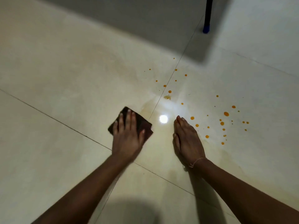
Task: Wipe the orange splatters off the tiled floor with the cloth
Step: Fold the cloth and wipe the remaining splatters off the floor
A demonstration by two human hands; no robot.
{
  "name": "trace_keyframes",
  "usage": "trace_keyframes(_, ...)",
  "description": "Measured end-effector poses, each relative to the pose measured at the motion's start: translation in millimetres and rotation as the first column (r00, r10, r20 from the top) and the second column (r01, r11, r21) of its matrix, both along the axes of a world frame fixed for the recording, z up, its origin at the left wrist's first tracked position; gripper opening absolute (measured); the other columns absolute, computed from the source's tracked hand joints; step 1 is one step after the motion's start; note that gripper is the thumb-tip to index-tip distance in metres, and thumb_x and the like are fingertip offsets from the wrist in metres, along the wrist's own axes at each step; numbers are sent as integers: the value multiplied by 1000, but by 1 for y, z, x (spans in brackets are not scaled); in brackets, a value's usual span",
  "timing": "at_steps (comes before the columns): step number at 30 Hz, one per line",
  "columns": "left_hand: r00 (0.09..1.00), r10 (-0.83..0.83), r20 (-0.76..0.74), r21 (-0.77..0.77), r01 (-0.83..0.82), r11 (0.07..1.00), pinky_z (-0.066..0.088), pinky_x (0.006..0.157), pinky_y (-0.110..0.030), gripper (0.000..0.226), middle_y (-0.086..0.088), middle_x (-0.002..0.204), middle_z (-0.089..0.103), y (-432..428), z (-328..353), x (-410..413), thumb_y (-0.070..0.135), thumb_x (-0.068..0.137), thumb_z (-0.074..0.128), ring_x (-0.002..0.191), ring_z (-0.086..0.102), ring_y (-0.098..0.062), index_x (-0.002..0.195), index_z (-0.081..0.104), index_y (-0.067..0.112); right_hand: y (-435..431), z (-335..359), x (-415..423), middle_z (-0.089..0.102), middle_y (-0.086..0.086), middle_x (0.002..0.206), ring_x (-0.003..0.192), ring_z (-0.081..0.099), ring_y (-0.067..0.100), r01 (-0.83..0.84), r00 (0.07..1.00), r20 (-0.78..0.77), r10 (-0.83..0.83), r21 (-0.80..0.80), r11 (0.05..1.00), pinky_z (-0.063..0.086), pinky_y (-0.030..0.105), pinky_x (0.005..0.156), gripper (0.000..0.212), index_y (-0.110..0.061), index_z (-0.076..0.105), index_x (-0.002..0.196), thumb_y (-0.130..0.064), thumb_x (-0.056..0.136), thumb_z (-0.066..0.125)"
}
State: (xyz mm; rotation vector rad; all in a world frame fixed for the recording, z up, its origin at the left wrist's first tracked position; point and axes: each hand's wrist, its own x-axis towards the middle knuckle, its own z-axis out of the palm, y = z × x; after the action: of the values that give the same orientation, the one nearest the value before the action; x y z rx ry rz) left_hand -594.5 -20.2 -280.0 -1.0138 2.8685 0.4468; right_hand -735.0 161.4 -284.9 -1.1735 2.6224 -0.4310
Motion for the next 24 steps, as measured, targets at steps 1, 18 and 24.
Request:
trace_keyframes(1, 1000, 26, 3, -1, -26, 1000, 23, 113, -53, 71, -14, 159, 23, -25, -2, -17, 49, 95, 25, 144, 22, -38, 150, 25, 4, 1, -1, 0, 29, 5, 157, 145, 25, 18, -11, 1000, -12, 11, 1, 1000, 25, 38, 117, 57, -11, 34, 150, -32, 98, 26)
trace_keyframes(18, 992, -124, -37, -42, 122, 992, 16, 116, -51, 70, -12, 161, 19, -62, -3, -192, 49, 95, 27, 146, 18, -36, 153, 21, 10, 0, -7, -1, 34, 6, 155, 144, 28, 17, 90, 996, 24, -90, -18, 996, 26, 37, 115, 57, -9, 36, 148, -26, 94, 36)
trace_keyframes(24, 955, -294, -38, -93, 289, 953, 19, 115, -49, 71, -11, 160, 21, -101, -11, -149, 50, 94, 27, 145, 21, -34, 153, 24, 11, 0, -3, -3, 36, 7, 154, 143, 30, 19, 85, 995, 44, -84, -19, 996, 27, 37, 112, 58, -7, 38, 147, -24, 92, 38)
